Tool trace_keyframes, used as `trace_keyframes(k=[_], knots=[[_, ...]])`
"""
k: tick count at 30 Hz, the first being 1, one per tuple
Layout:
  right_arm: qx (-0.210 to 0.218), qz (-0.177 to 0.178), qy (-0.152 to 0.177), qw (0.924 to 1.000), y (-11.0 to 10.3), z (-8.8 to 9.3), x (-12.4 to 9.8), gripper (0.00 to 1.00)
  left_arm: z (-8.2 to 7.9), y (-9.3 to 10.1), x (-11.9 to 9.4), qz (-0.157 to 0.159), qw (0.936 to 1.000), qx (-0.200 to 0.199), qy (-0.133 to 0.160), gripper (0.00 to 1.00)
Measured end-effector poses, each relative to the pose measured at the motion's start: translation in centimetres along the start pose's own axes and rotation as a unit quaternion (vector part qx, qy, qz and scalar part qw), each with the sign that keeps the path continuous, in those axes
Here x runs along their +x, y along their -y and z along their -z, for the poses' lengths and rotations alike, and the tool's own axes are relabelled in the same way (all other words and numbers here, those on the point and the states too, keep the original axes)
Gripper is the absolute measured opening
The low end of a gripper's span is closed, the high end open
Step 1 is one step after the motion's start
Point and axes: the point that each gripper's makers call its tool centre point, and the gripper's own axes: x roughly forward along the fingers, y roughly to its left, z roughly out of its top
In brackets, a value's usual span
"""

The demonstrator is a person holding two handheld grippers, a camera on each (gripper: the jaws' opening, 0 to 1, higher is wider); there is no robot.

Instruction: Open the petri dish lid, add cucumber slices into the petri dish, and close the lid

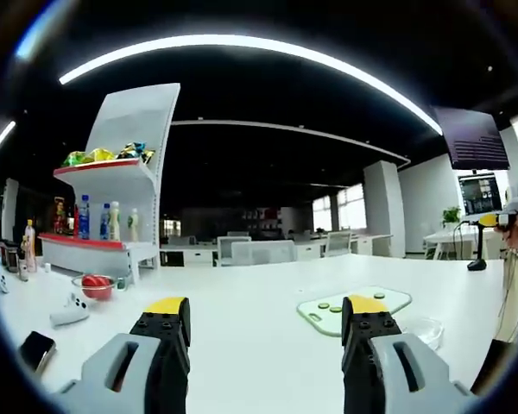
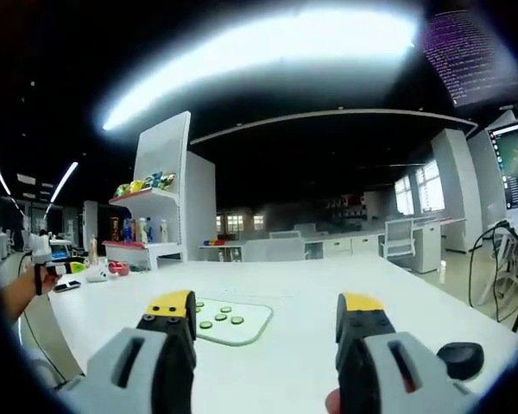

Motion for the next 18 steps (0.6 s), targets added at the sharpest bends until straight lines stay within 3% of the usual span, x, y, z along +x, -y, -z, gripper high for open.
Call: trace_keyframes(k=[18], knots=[[0.012, -0.001, 0.015, 0.9998, 0.13, -0.22, -0.65, 0.65, -0.51, 0.46, -0.86, 0.005, 1.0, -0.001, 0.005, 0.71]])
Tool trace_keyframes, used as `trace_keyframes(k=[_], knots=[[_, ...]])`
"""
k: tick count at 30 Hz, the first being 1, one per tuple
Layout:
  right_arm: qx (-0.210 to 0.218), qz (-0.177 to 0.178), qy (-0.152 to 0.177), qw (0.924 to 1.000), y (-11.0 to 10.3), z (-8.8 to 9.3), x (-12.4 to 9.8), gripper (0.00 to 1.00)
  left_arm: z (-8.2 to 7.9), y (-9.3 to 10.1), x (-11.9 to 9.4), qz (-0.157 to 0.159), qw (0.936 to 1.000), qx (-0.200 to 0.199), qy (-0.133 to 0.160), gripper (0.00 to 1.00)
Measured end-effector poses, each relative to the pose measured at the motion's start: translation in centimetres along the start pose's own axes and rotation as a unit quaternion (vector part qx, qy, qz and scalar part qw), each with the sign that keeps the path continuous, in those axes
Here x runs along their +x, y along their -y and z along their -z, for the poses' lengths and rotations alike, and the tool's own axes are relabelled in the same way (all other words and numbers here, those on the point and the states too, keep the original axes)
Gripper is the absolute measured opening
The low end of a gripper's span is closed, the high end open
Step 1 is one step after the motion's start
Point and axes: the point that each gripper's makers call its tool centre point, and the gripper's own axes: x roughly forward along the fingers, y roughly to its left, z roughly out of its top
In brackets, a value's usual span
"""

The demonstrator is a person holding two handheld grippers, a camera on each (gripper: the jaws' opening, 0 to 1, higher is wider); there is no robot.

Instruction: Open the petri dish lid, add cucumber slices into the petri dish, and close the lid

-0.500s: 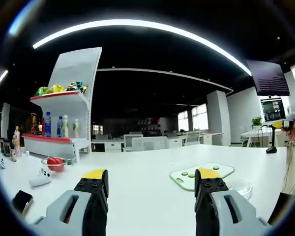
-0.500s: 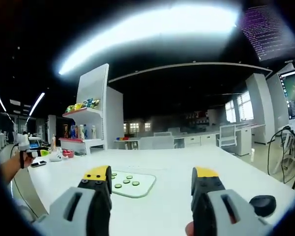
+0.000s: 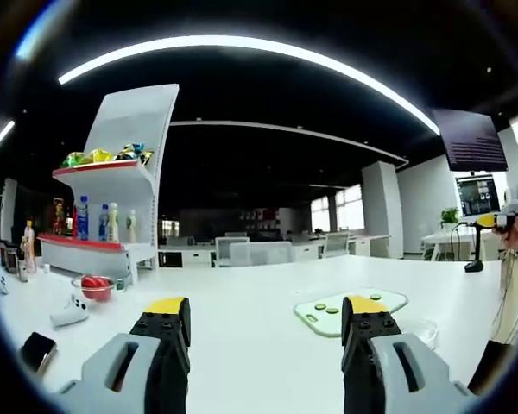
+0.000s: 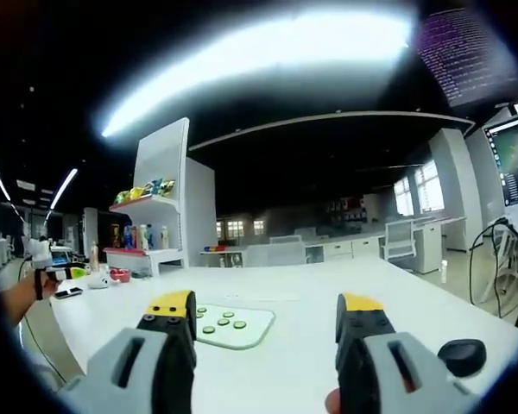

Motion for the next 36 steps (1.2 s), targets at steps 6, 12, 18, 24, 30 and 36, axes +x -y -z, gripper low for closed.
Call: trace_keyframes(k=[6, 12, 18, 24, 30, 36], knots=[[-0.001, -0.002, 0.002, 1.0, 0.2, 0.1, 0.0, 0.65, 0.6, 0.1, -0.6, 0.003, 1.0, -0.001, -0.004, 0.71], [0.0, -0.009, 0.005, 0.9999, -0.1, 0.1, 0.1, 0.64, 0.9, 0.9, -0.9, 0.015, 0.9998, -0.001, -0.01, 0.71], [-0.008, -0.02, -0.001, 0.9998, -0.5, 0.2, 0.3, 0.65, 1.4, 1.0, -0.9, 0.026, 0.9995, -0.008, -0.012, 0.71], [-0.001, -0.022, -0.005, 0.9997, -0.1, 0.9, 0.4, 0.65, 1.4, 1.3, -0.8, 0.038, 0.9991, -0.002, -0.018, 0.71], [-0.004, -0.032, -0.004, 0.9995, -0.7, 0.5, 1.0, 0.65, 0.3, 1.8, -0.6, 0.048, 0.9988, 0.009, -0.009, 0.72], [-0.01, -0.054, -0.011, 0.9985, -1.1, 1.1, 1.0, 0.65, 0.4, 2.8, -0.8, 0.07, 0.9974, 0.009, -0.012, 0.73]])
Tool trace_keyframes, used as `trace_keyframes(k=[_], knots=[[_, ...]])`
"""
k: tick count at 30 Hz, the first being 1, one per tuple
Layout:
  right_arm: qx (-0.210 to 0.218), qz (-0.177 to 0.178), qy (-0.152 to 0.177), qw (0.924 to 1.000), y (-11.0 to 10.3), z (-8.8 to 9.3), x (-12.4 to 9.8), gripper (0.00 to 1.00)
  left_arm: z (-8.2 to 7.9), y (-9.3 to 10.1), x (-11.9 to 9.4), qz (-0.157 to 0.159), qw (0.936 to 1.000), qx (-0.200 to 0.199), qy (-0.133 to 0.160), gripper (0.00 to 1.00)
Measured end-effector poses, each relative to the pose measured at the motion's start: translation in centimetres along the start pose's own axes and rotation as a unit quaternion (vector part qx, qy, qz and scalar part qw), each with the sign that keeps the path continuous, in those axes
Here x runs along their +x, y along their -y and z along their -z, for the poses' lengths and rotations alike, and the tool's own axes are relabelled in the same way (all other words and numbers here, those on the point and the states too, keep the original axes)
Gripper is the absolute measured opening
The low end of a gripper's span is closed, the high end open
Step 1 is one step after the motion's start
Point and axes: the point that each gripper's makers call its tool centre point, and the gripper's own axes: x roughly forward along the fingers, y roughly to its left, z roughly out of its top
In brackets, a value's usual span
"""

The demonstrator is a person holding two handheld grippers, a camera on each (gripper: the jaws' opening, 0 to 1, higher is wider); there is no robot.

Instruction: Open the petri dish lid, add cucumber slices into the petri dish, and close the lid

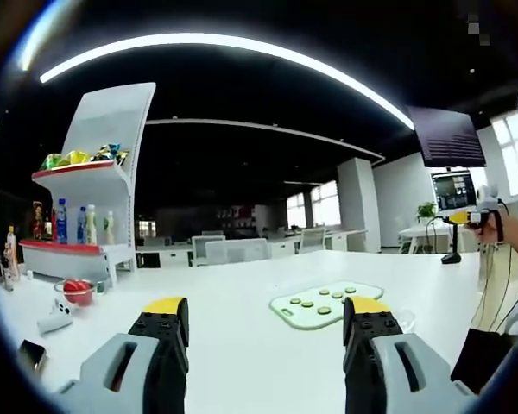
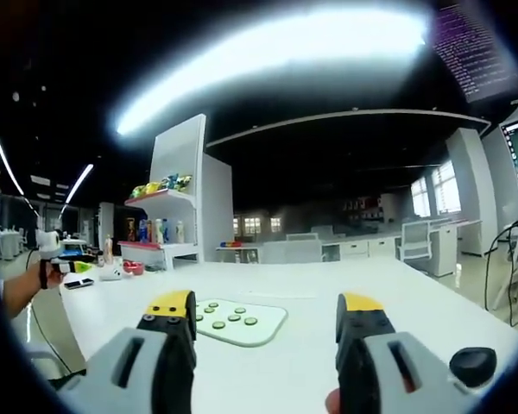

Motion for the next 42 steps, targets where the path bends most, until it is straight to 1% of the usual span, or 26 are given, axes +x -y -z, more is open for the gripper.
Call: trace_keyframes(k=[3, 5, 7, 9, 10, 12, 14, 16, 19, 23, 24, 25, 27, 28, 30, 34, 38, 42], knots=[[0.009, -0.014, 0.009, 0.9998, -0.1, 0.2, -0.2, 0.65, 0.4, 0.7, -0.1, 0.015, 0.9998, 0.008, -0.008, 0.73], [0.011, -0.028, 0.005, 0.9995, -0.4, 0.7, -0.1, 0.65, 0.5, 1.1, -0.1, 0.029, 0.9995, 0.006, -0.005, 0.73], [0.003, -0.046, 0.001, 0.9989, -0.9, 1.1, 0.0, 0.65, 0.0, 2.5, -0.1, 0.071, 0.9973, -0.013, 0.012, 0.73], [-0.005, -0.065, 0.001, 0.9979, -1.4, 1.3, 0.1, 0.65, -0.2, 3.1, -0.1, 0.094, 0.995, -0.029, 0.017, 0.73], [-0.004, -0.074, 0.0, 0.9973, -1.6, 1.5, 0.1, 0.65, -0.2, 3.3, 0.0, 0.102, 0.9942, -0.029, 0.017, 0.73], [-0.008, -0.085, 0.002, 0.9964, -2.0, 1.5, 0.3, 0.65, -0.2, 3.5, 0.1, 0.107, 0.9938, -0.023, 0.016, 0.73], [-0.001, -0.098, -0.007, 0.9952, -2.3, 2.0, 0.5, 0.65, -0.1, 3.8, 0.2, 0.114, 0.9933, -0.013, 0.01, 0.73], [-0.004, -0.099, -0.011, 0.995, -2.4, 2.4, 0.7, 0.65, -0.2, 3.8, 0.1, 0.115, 0.9934, -0.005, 0.009, 0.73], [-0.004, -0.115, -0.019, 0.9932, -3.2, 2.8, 1.0, 0.65, -0.4, 3.8, 0.0, 0.121, 0.9925, -0.01, 0.015, 0.73], [-0.007, -0.13, -0.021, 0.9913, -3.8, 2.8, 1.3, 0.66, 0.3, 3.8, 0.1, 0.131, 0.9913, -0.005, 0.008, 0.73], [-0.004, -0.141, -0.021, 0.9898, -4.3, 2.9, 1.4, 0.66, 0.4, 3.9, 0.1, 0.137, 0.9906, -0.003, 0.005, 0.73], [-0.002, -0.147, -0.023, 0.9889, -4.5, 3.0, 1.4, 0.66, 0.4, 4.1, 0.1, 0.142, 0.9898, -0.002, 0.005, 0.73], [0.007, -0.173, -0.034, 0.9843, -5.4, 3.7, 1.5, 0.67, 0.3, 4.9, 0.1, 0.166, 0.986, -0.003, 0.011, 0.73], [0.004, -0.175, -0.035, 0.984, -5.5, 3.8, 1.6, 0.68, 0.2, 5.3, 0.1, 0.181, 0.9833, -0.008, 0.015, 0.73], [0.001, -0.182, -0.043, 0.9823, -5.8, 4.3, 1.8, 0.68, 0.1, 5.5, 0.2, 0.194, 0.9807, -0.012, 0.018, 0.73], [0.003, -0.197, -0.044, 0.9794, -6.2, 4.5, 2.0, 0.68, 0.3, 5.6, 0.8, 0.21, 0.9773, -0.017, 0.019, 0.75], [-0.001, -0.206, -0.048, 0.9773, -6.5, 4.7, 2.3, 0.68, 0.4, 6.1, 1.2, 0.225, 0.9742, -0.016, 0.014, 0.75], [0.003, -0.224, -0.05, 0.9734, -6.9, 5.1, 2.5, 0.69, 0.8, 6.7, 1.5, 0.25, 0.9678, -0.025, 0.011, 0.76]])
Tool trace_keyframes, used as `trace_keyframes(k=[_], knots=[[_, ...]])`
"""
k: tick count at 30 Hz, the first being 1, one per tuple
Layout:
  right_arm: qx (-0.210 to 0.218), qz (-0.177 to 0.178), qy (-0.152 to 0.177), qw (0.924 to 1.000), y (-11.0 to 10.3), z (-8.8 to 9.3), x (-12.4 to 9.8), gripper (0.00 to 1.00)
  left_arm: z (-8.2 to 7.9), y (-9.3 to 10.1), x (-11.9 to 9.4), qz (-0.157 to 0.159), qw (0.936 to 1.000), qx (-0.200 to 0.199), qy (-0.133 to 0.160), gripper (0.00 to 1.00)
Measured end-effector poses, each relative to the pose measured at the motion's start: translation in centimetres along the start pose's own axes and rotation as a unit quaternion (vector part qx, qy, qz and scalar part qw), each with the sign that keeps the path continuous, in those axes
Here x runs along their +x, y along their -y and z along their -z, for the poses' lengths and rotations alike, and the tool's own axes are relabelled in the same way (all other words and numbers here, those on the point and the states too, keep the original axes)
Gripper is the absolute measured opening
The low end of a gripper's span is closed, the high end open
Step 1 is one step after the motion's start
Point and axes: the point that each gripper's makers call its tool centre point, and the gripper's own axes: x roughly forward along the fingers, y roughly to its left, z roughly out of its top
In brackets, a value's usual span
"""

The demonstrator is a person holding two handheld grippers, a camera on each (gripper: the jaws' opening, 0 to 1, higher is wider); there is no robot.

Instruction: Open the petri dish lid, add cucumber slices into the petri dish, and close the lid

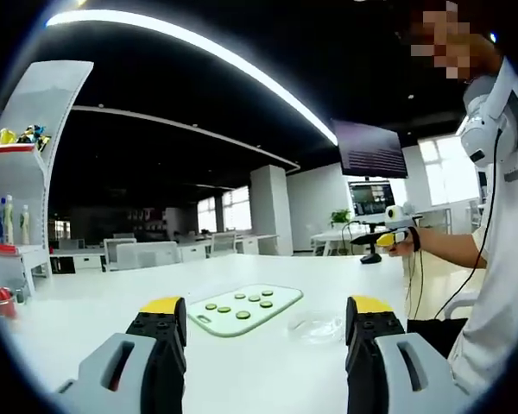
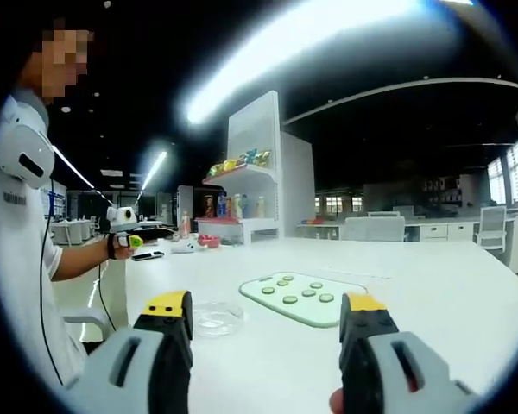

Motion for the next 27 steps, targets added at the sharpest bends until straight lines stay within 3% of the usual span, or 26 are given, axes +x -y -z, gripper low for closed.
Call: trace_keyframes(k=[6, 11, 18, 27], knots=[[-0.005, -0.055, -0.004, 0.9984, -1.4, 0.6, 1.1, 0.69, 1.4, 1.4, 1.4, 0.051, 0.9984, 0.003, -0.024, 0.78], [-0.023, -0.121, -0.039, 0.9916, -3.1, 2.5, 3.1, 0.71, 3.0, 3.3, 3.6, 0.102, 0.9941, -0.003, -0.037, 0.81], [-0.031, -0.157, -0.044, 0.986, -3.9, 2.6, 5.3, 0.72, 4.2, 4.7, 6.1, 0.136, 0.9896, -0.007, -0.047, 0.83], [-0.042, -0.199, -0.073, 0.9764, -5.8, 4.0, 7.2, 0.73, 5.4, 6.0, 7.6, 0.168, 0.9835, 0.002, -0.068, 0.83]])
